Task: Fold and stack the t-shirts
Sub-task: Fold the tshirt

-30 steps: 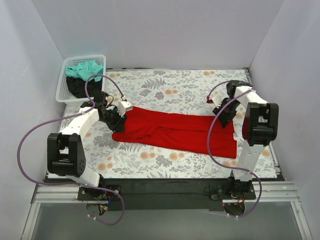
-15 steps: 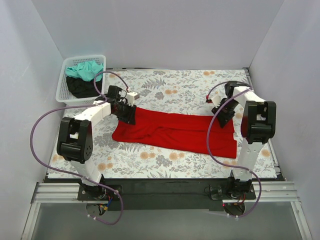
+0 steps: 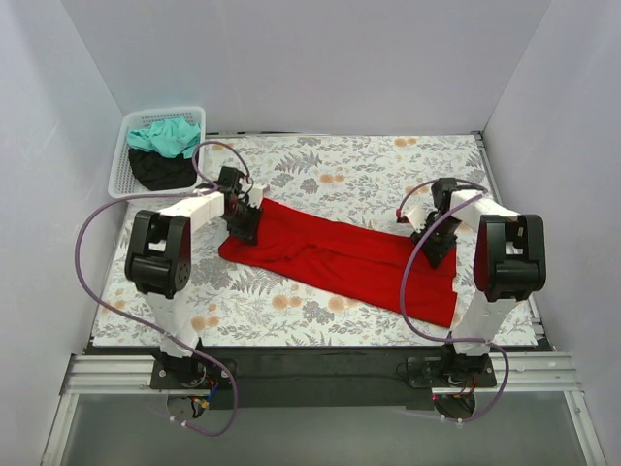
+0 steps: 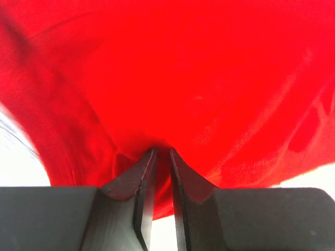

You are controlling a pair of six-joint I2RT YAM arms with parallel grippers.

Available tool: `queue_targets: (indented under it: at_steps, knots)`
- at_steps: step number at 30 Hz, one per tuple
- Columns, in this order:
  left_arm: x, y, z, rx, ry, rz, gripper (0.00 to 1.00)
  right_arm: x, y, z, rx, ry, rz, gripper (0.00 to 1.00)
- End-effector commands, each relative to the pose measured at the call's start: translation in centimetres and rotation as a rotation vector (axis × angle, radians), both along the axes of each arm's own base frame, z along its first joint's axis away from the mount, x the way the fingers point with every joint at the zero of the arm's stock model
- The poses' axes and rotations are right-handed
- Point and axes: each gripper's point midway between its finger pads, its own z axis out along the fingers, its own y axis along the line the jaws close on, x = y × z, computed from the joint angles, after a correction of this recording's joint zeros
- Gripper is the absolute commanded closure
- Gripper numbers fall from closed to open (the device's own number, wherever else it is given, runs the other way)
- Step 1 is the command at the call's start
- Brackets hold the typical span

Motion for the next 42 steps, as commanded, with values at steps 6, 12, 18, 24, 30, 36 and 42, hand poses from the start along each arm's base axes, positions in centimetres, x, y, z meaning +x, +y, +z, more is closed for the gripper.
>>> queue_targets:
  at_steps: [6,12,18,24,30,36,42]
  knots:
    - [21.0,1.2,-2.8,0.139,-0.252,0.025,0.84,-13.2,8.3,1.4,0.14,0.273,0.197,0.61]
    - [26.0,-3.3,7.8,-0.095,-0.463,0.025,0.76,-9.7,12.6,8.2,0.317,0.132,0.185,0.58]
    - [20.6,-4.6,12.2,-0.156,-0.489,0.063,0.73,-6.2,13.5,6.4,0.284,0.102,0.169,0.61]
    - [16.1,-5.4,11.5,-0.216,-0.366,0.117,0.73,-3.9,15.6,3.7,0.254,0.08,0.189,0.68]
    - [14.3,-6.5,9.0,-0.203,-0.293,0.104,0.75,-6.3,16.1,0.0,0.193,0.143,0.238,0.76]
    - [13.7,-7.9,6.2,-0.173,-0.244,0.082,0.75,-11.8,17.6,-1.6,0.177,0.224,0.33,0.79]
    - [13.8,-10.5,1.4,-0.144,-0.164,0.03,0.76,-17.3,21.1,-1.7,0.22,0.329,0.417,0.78]
